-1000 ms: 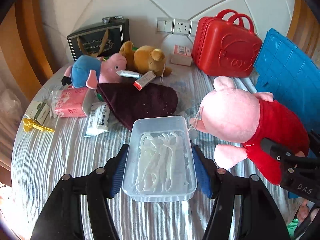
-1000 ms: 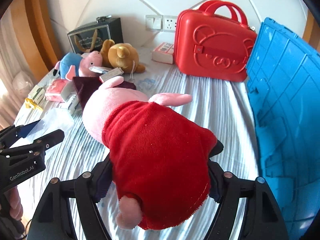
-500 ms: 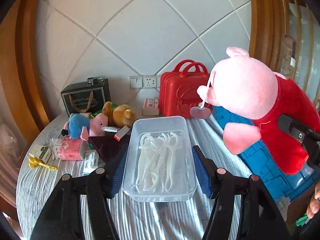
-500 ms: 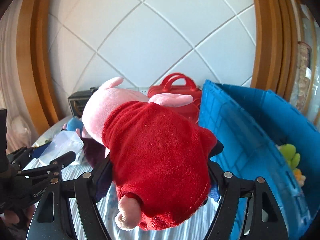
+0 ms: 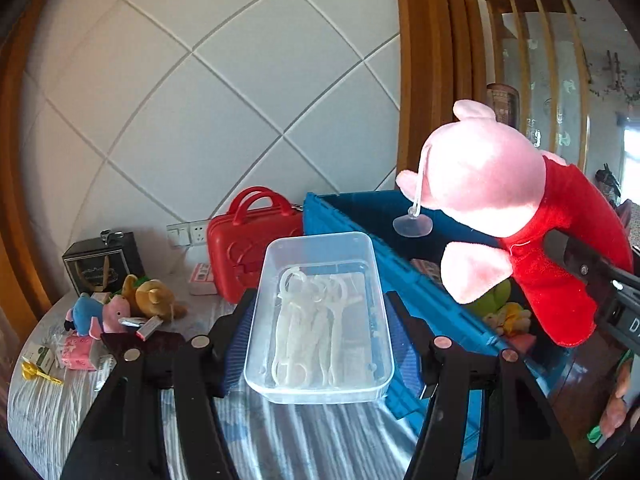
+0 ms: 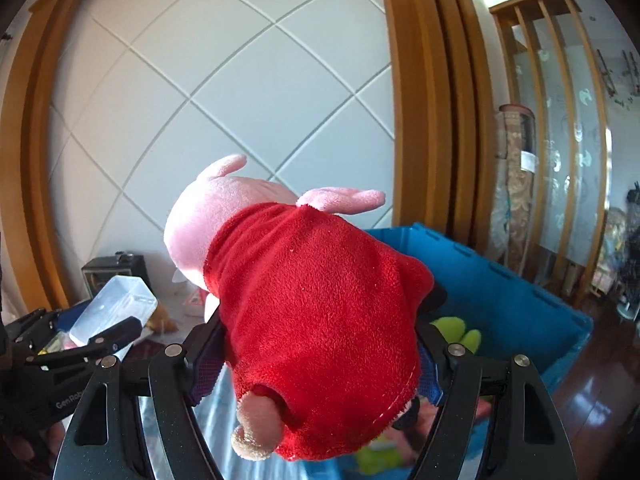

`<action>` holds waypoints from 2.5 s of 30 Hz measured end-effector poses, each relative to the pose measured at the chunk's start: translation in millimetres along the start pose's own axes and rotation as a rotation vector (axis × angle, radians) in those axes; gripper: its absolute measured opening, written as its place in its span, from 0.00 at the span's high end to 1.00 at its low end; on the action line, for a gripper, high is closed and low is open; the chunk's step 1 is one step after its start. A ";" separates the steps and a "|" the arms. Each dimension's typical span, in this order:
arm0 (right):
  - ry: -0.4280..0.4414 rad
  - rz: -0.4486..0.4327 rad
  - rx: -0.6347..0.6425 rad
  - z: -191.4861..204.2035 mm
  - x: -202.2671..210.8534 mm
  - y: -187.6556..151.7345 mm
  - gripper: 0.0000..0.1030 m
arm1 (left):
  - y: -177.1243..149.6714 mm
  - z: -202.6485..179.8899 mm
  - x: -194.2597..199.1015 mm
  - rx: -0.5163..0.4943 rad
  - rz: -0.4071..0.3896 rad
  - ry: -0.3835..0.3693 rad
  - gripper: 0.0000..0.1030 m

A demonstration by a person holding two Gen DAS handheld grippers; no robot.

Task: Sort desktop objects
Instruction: 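Lift the floss-pick box and pig plush and carry them over the crate, then open both tools to drop the floss box and pig plush into the crate, then withdraw both tools from the crate and move back over the bed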

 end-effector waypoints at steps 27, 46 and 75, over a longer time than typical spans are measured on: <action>-0.043 0.080 0.019 -268.5 -71.2 -19.7 0.24 | 7.2 -257.9 -82.7 -0.082 0.115 0.070 0.41; -0.052 0.085 -0.032 -287.9 -61.3 -21.7 0.00 | 4.4 -246.0 -71.0 -0.063 0.119 0.110 0.20; 0.233 0.066 0.149 92.7 7.2 -34.8 0.00 | -70.8 98.1 64.7 0.105 0.113 0.245 0.20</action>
Point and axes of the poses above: each gripper's, at about its wrist camera, not at the fingertips, and x roughly against the way its jaws point, z to its left, y to its top, the point moved 6 cm from there along -x, roughly the way its jaws point, and after that the axes turned 3 degrees about z, right-handed, at the moved point
